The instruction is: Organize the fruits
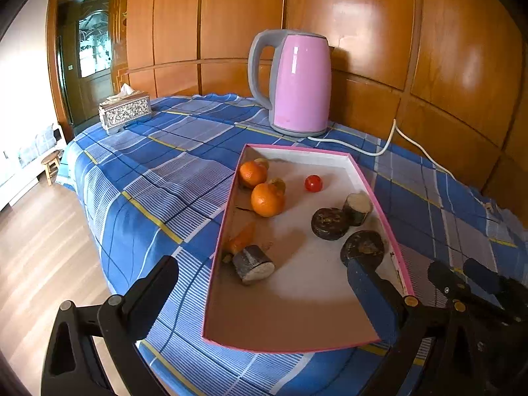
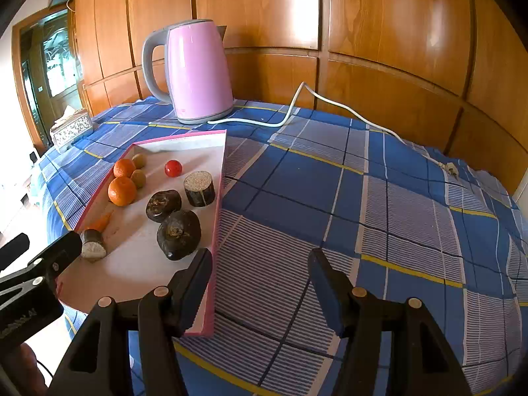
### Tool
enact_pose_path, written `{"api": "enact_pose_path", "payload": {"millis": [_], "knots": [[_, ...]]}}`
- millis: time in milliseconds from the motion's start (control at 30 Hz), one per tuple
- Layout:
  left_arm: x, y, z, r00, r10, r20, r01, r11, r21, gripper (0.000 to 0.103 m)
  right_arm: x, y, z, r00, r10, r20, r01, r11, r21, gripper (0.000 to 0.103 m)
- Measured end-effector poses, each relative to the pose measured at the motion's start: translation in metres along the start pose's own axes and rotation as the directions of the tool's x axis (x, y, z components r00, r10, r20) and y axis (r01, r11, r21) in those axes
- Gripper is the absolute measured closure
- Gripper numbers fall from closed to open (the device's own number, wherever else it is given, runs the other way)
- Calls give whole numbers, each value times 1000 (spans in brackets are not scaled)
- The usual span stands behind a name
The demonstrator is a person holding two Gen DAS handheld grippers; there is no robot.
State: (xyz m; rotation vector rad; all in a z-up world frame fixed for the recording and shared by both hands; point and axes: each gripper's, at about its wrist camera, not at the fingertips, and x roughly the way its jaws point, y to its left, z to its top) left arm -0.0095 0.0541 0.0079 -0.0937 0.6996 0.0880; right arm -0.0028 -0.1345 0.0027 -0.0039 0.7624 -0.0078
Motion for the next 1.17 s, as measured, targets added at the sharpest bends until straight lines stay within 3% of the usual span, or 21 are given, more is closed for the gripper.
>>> {"api": "enact_pose_path", "payload": {"millis": [1167], "knots": [[2,1,-1,1000,22,-11,-22,1000,8,0,0,0,-1,1000,5,5,-5,1000,1,42]]}}
